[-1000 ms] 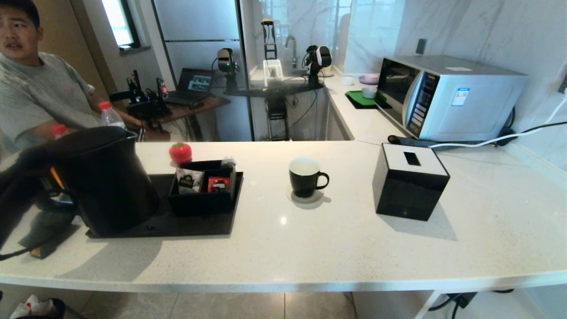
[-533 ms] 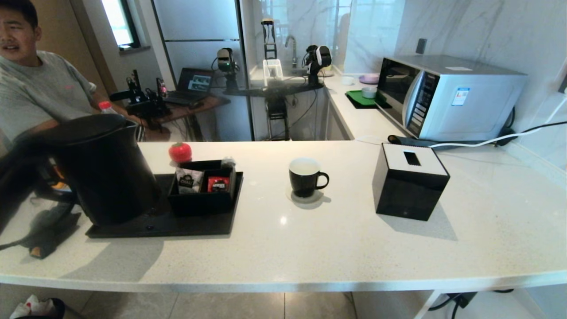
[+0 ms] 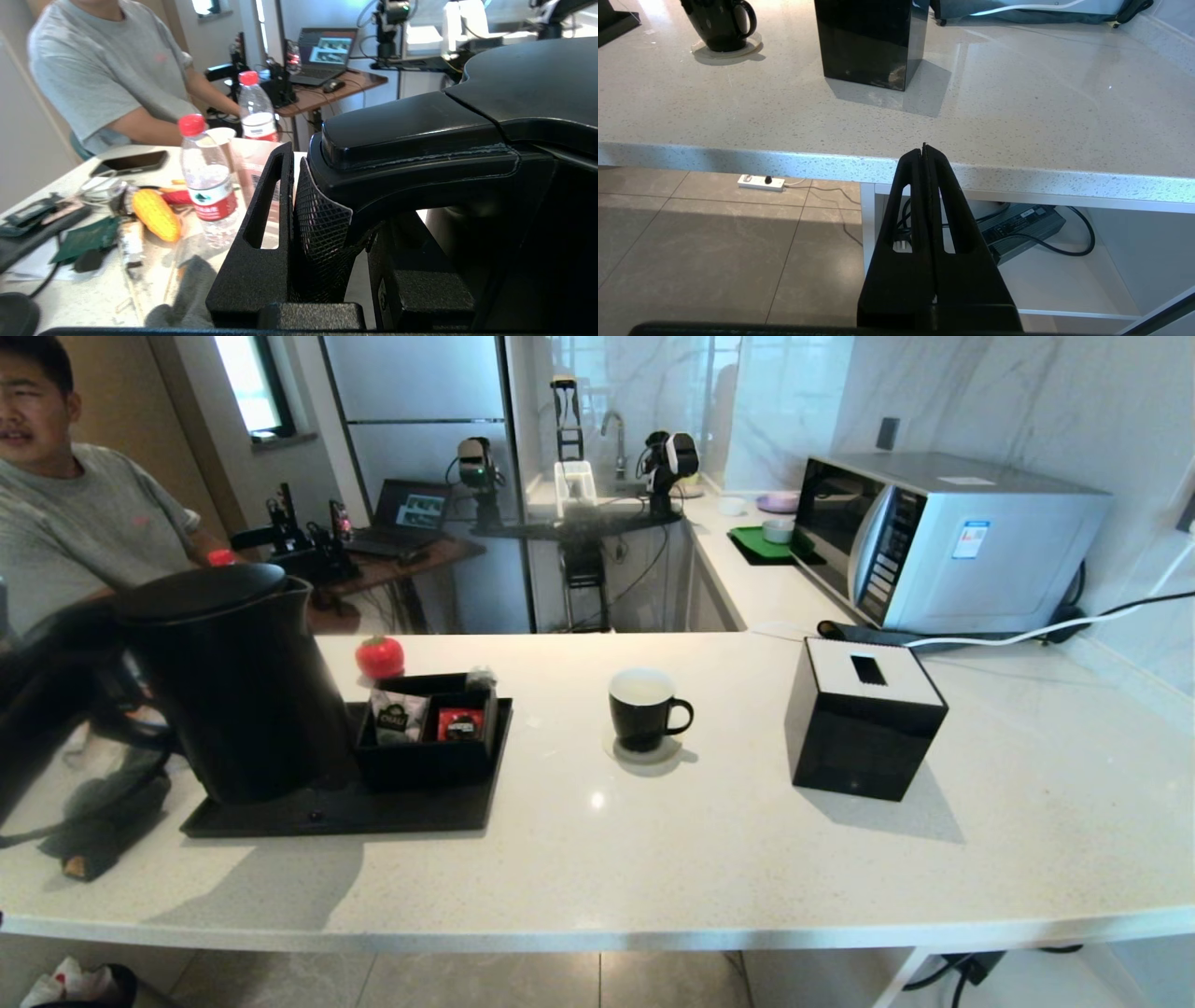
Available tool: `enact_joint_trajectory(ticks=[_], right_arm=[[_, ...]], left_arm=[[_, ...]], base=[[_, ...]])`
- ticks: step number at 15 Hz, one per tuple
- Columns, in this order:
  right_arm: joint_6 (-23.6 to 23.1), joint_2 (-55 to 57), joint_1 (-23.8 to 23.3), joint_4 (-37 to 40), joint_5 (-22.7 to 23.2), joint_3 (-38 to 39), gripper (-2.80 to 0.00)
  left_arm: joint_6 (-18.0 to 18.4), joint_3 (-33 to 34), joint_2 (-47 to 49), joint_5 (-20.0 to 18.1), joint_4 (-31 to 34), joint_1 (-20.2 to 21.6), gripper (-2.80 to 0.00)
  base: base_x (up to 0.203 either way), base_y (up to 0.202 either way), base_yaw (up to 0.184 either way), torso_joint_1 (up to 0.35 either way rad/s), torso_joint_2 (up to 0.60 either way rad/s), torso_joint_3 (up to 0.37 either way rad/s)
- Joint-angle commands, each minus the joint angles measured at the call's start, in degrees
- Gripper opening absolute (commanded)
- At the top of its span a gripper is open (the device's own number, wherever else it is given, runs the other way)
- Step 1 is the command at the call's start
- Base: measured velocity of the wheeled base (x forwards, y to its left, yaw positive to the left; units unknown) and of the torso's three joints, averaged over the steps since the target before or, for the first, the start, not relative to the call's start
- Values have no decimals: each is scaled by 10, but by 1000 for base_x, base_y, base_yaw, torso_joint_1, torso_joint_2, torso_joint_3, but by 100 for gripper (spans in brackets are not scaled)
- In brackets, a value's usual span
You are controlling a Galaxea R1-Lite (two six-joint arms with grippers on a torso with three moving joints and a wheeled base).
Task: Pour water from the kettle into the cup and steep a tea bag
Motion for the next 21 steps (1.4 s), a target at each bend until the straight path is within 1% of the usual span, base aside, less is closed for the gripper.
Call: enact_joint_trajectory(ticks=[1,7,9,11,12,14,19,21], right_arm=[[0,1,1,0,0,0,-280],[0,1,1,0,0,0,-280],[0,1,0,0,0,0,-280],[0,1,0,0,0,0,-280],[0,1,1,0,0,0,-280],[-1,1,1,0,0,0,-280],[-1,1,0,0,0,0,-280],[0,1,0,0,0,0,-280]], left_arm=[[1,-2,-1,0,-5,-11,-280],[5,-43,-7,0,58,-44,-280],[17,-64,-8,0,77,-56,-280],[22,-80,-8,1,94,-73,-280],[24,-84,-9,2,100,-83,-280],[40,-87,-10,3,106,-98,-280],[59,-97,-11,7,112,-140,-280],[61,-110,-16,9,139,-155,-280]], base=[[0,0,0,0,0,0],[0,0,0,0,0,0],[0,0,0,0,0,0],[0,0,0,0,0,0],[0,0,0,0,0,0],[0,0,0,0,0,0],[0,0,0,0,0,0],[0,0,0,0,0,0]])
